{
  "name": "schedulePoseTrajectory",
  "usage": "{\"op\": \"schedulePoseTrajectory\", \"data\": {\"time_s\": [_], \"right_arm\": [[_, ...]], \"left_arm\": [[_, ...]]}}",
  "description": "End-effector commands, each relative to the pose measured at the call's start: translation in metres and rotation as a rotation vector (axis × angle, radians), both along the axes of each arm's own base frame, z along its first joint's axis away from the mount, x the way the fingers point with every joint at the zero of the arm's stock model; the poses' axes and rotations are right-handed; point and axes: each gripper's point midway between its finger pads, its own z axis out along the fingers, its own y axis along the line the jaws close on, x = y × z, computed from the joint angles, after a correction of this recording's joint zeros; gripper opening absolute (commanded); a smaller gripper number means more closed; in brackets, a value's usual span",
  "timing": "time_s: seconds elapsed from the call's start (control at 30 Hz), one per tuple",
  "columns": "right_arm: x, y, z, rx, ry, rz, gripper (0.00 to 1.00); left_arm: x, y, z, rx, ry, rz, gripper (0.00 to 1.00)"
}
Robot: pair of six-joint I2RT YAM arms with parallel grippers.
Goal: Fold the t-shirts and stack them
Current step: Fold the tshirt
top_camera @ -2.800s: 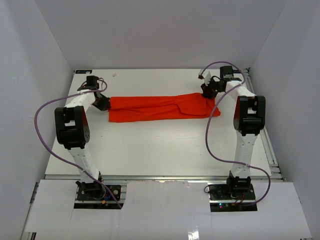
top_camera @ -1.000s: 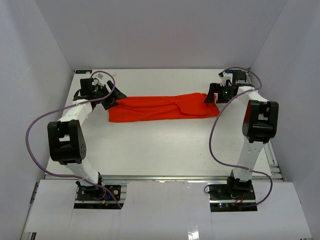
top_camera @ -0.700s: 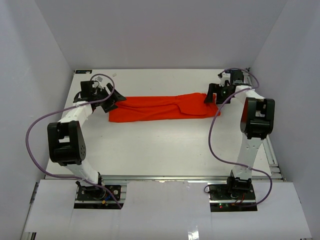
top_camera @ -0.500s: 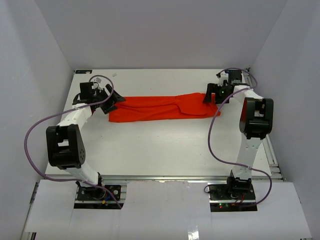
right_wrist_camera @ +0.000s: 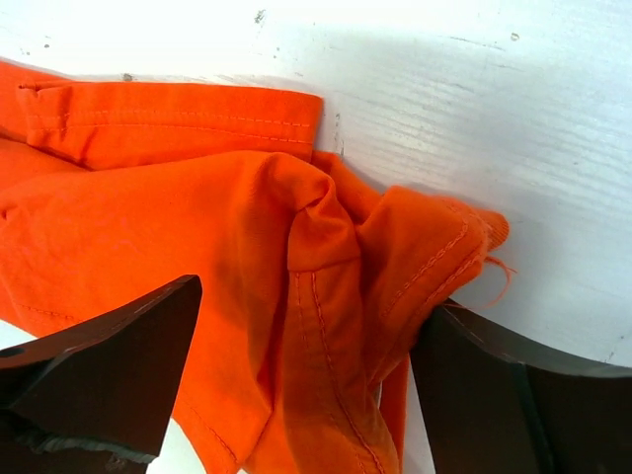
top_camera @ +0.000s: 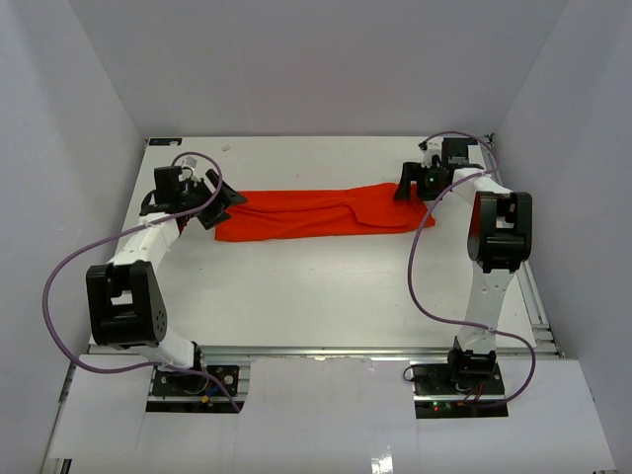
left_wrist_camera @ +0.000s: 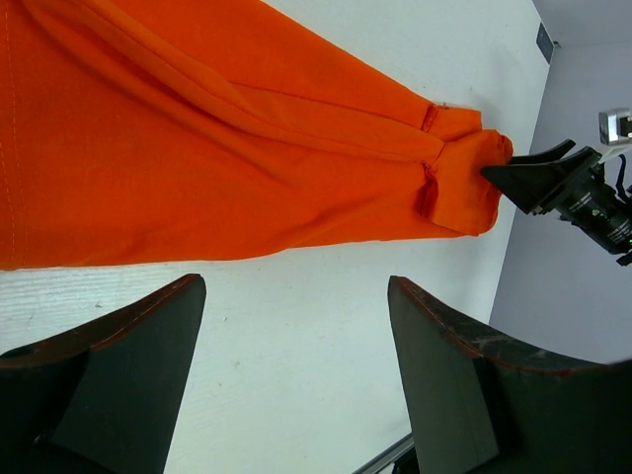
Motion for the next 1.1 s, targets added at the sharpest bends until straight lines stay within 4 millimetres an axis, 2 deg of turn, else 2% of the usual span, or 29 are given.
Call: {"op": "schedulePoseTrajectory", "data": {"time_s": [0.0, 0.27, 0.47, 0.5, 0.57, 0.6, 0.77, 0.9, 0.93, 1.07], "right_arm": [[-0.013, 0.015, -0.026, 0.044, 0.090, 0.024, 0.88], [-0.014, 0.015, -0.021, 0.057, 0.063, 0.039, 0.64], [-0.013, 0.015, -0.009, 0.085, 0.027, 0.064, 0.32], [-0.012, 0.016, -0.005, 0.090, 0.018, 0.071, 0.25], [-0.012, 0.019, 0.003, 0.100, -0.003, 0.085, 0.20], [-0.007, 0.006, 0.012, 0.105, -0.026, 0.060, 0.16], [-0.003, 0.008, 0.047, 0.132, -0.111, 0.084, 0.07], [-0.002, 0.014, 0.074, 0.164, -0.152, 0.090, 0.06], [-0.002, 0.015, 0.078, 0.170, -0.155, 0.092, 0.06], [-0.001, 0.023, 0.095, 0.181, -0.181, 0.113, 0.06]], "left_arm": [[-0.007, -0.001, 0.016, 0.002, -0.044, 0.003, 0.85], [-0.013, 0.000, 0.015, 0.001, -0.042, 0.009, 0.86], [-0.014, -0.002, 0.014, -0.003, -0.041, -0.001, 0.86], [-0.015, -0.002, 0.014, -0.002, -0.041, -0.002, 0.86], [-0.015, -0.003, 0.013, -0.002, -0.040, -0.008, 0.85], [-0.015, -0.003, 0.012, 0.000, -0.039, -0.011, 0.85], [-0.014, -0.013, 0.008, -0.002, -0.036, -0.048, 0.84], [-0.010, -0.027, 0.007, -0.010, -0.052, -0.098, 0.82], [-0.009, -0.041, 0.012, -0.010, -0.075, -0.137, 0.82], [-0.001, -0.066, 0.014, -0.038, -0.108, -0.204, 0.79]]}}
